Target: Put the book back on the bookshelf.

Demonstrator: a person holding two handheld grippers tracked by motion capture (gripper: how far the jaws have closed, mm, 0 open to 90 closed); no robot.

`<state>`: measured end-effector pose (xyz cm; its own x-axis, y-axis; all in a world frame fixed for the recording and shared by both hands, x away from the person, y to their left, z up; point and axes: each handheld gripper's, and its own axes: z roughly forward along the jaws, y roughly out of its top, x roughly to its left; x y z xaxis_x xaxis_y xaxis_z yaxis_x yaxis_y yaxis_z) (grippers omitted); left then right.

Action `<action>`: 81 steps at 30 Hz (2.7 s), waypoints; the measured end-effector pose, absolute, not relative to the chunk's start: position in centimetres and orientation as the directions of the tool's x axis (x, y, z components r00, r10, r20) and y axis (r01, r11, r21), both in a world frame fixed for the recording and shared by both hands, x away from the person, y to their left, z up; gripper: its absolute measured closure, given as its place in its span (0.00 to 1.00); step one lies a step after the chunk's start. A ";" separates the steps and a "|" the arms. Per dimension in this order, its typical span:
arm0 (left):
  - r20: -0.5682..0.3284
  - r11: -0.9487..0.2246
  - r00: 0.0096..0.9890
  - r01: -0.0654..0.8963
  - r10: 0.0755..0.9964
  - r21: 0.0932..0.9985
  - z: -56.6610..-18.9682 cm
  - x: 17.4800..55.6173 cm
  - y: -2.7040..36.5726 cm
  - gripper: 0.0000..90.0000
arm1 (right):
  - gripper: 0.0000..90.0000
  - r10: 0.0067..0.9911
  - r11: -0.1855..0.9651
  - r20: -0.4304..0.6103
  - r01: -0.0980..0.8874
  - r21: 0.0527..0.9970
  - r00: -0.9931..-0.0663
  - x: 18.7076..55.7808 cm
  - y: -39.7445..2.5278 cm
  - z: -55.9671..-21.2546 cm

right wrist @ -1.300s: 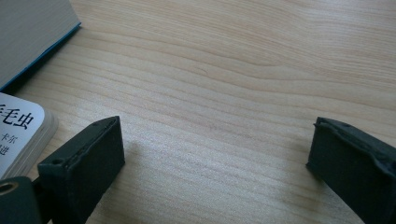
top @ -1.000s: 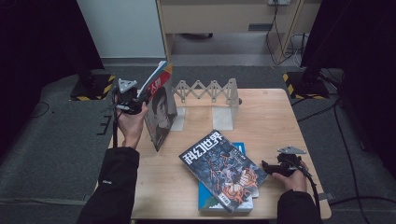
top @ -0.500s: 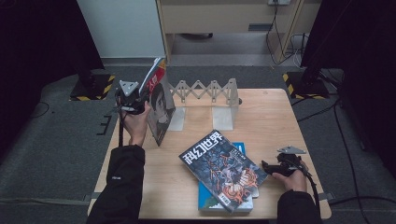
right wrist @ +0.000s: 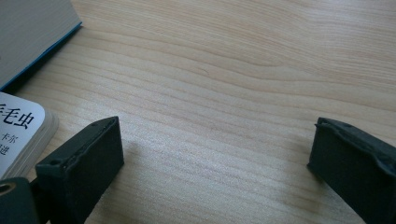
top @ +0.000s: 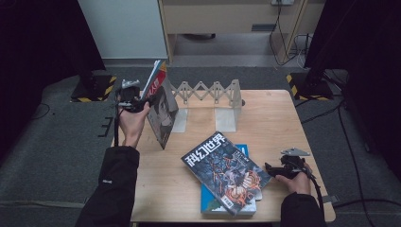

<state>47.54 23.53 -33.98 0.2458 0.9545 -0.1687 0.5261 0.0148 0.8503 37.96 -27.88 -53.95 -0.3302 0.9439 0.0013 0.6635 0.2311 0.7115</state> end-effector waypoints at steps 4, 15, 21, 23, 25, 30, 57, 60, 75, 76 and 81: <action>-0.171 0.025 0.219 0.546 0.961 0.837 -33.3 48.7 23.4 0.87 | 0.03 0.944 0.231 0.001 0.662 0.713 -0.331 38.0 -27.9 -54.0; -0.130 0.057 0.144 0.423 0.981 0.904 -34.0 48.0 23.1 0.96 | 0.03 0.944 0.230 0.002 0.664 0.712 -0.330 38.0 -27.9 -54.0; -0.070 0.014 0.135 0.378 0.988 0.926 -34.4 47.9 22.5 0.96 | 0.03 0.944 0.231 0.002 0.663 0.712 -0.331 38.0 -27.9 -54.0; -0.068 0.012 0.137 0.373 0.988 0.928 -34.5 47.8 22.4 0.96 | 0.03 0.944 0.231 0.002 0.662 0.713 -0.331 38.0 -27.9 -54.0; -0.055 0.000 0.138 0.372 0.989 0.928 -34.8 47.7 22.4 0.96 | 0.03 0.943 0.231 0.004 0.665 0.711 -0.332 38.0 -27.9 -54.0; -0.050 -0.007 0.140 0.378 0.989 0.926 -35.1 47.3 22.5 0.95 | 0.03 0.943 0.232 0.005 0.666 0.709 -0.334 38.0 -27.9 -53.9; -0.093 -0.007 0.294 0.322 0.951 0.947 -34.1 43.5 24.2 0.56 | 0.03 0.943 0.232 0.006 0.666 0.709 -0.334 38.0 -27.9 -53.9; -0.099 -0.011 0.307 0.338 0.946 0.941 -34.0 42.6 24.4 0.52 | 0.02 0.942 0.232 0.006 0.666 0.709 -0.334 38.0 -27.9 -53.9; -0.150 0.008 0.361 0.367 0.920 0.930 -36.3 38.7 25.5 0.44 | 0.01 0.939 0.237 0.011 0.671 0.702 -0.343 38.1 -27.9 -53.9; -0.155 0.006 0.368 0.378 0.917 0.926 -37.0 38.2 25.4 0.44 | 0.01 0.939 0.239 0.009 0.670 0.702 -0.344 38.1 -27.9 -53.9; -0.159 -0.013 0.385 0.408 0.909 0.913 -38.8 37.4 24.8 0.43 | 0.01 0.939 0.240 0.008 0.670 0.702 -0.345 38.1 -27.9 -53.9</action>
